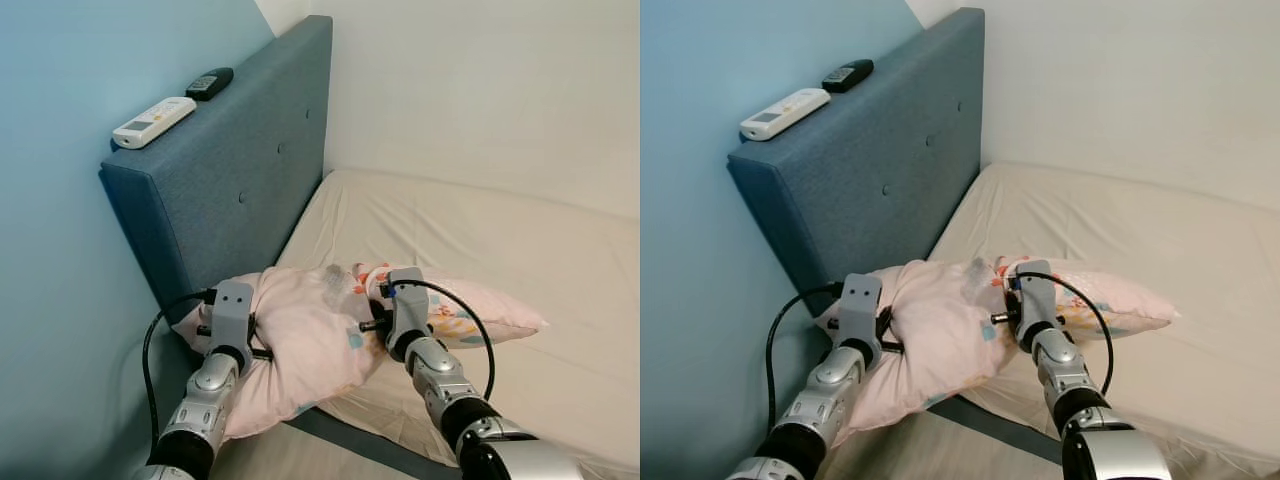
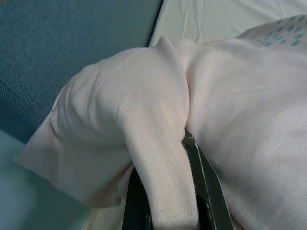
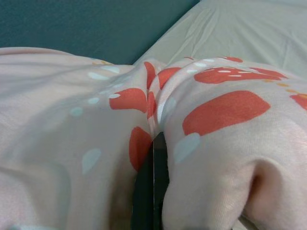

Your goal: Clean up the room

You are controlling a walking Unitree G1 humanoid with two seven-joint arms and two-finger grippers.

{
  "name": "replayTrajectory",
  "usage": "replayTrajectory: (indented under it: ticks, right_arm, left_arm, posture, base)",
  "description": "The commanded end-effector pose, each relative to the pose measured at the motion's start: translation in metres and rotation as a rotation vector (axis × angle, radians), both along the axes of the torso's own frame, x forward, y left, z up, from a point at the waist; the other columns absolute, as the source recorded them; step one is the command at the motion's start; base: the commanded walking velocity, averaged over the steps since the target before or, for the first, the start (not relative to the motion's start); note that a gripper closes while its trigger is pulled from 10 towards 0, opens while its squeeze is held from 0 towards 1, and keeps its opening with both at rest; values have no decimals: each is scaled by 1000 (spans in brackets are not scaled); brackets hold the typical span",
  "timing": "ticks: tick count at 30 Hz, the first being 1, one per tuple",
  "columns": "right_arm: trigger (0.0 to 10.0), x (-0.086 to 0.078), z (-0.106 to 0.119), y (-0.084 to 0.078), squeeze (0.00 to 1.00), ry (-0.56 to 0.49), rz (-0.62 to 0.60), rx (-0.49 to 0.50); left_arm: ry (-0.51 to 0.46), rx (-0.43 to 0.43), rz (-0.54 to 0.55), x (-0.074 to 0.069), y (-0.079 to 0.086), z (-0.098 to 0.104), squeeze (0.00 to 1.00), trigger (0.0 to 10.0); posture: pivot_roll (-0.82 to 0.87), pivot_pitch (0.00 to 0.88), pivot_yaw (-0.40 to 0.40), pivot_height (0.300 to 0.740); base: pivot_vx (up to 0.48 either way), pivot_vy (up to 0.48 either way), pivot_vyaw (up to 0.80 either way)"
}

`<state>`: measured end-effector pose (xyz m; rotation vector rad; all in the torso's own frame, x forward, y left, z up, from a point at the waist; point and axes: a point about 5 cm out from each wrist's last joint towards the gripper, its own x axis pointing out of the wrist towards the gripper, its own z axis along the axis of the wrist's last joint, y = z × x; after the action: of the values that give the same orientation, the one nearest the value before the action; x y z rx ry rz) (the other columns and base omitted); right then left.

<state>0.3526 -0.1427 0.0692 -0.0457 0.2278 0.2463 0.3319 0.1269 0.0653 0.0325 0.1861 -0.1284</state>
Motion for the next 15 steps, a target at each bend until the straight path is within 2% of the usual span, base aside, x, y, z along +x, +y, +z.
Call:
replayTrajectory:
  ticks: [1, 15]
  right_arm:
    - [10000, 5, 10, 10, 0, -58, 43, 5]
    - [10000, 6, 13, 10, 0, -65, 52, -2]
  left_arm:
    - [-50, -11, -16, 3, -2, 9, 0, 10000]
    - [-58, -35, -16, 3, -2, 11, 0, 10000]
  posture:
    - [62, 122, -1, 740]
    - [59, 116, -6, 740]
  base:
    - [398, 0, 0]
    - [440, 0, 0]
